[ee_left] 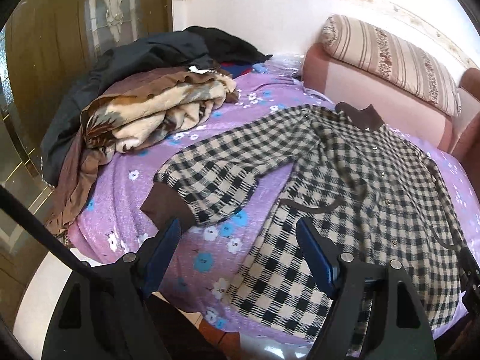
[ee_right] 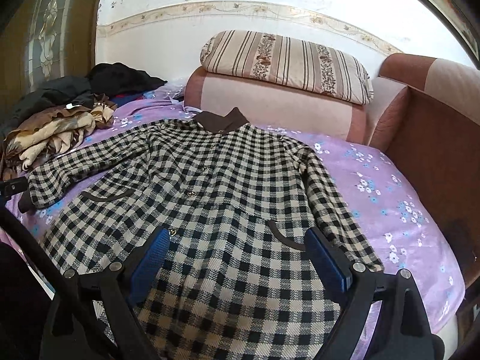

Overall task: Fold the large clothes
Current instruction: 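Move the left tool to the brown-cuffed sleeve and grasp the cuff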

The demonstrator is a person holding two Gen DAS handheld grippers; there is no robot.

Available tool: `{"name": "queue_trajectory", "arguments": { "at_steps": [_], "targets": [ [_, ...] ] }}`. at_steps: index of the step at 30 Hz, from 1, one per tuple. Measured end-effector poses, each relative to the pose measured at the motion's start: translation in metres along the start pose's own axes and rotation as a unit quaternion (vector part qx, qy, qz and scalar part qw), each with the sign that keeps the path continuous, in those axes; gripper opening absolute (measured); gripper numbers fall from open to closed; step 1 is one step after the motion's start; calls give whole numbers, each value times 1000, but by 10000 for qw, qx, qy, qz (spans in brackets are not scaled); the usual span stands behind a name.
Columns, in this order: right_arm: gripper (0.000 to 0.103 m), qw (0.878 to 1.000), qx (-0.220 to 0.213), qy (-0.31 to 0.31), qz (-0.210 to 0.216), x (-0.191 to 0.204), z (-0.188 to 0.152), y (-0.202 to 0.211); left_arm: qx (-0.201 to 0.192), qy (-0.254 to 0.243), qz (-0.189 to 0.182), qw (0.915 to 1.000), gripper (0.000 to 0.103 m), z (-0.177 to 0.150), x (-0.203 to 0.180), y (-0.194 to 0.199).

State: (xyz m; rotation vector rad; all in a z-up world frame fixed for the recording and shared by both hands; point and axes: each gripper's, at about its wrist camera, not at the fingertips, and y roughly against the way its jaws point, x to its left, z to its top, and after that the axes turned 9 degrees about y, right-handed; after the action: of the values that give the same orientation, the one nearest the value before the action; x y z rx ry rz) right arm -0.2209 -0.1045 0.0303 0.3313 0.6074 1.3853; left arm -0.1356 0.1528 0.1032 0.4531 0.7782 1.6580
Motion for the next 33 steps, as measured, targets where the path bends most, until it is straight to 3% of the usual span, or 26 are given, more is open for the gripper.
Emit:
{"name": "queue_trajectory", "arguments": {
  "at_steps": [21, 24, 29, 33],
  "targets": [
    [94, 9980, 587, -137, 172, -7, -8, -58, 431, -76, 238, 9988, 78, 6, -2, -50],
    [94, 9978, 641, -120, 146, -9, -9, -63, 468, 200, 344, 9981, 78, 21, 20, -62],
    [94, 9968, 762, -228, 108, -17, -12, -71, 511, 1092, 648, 9906, 78, 53, 85, -88],
    [94, 9954, 900, -295, 119, -19, -15, -79, 642, 1304, 634, 9873, 78, 70, 119, -111]
  ]
}}
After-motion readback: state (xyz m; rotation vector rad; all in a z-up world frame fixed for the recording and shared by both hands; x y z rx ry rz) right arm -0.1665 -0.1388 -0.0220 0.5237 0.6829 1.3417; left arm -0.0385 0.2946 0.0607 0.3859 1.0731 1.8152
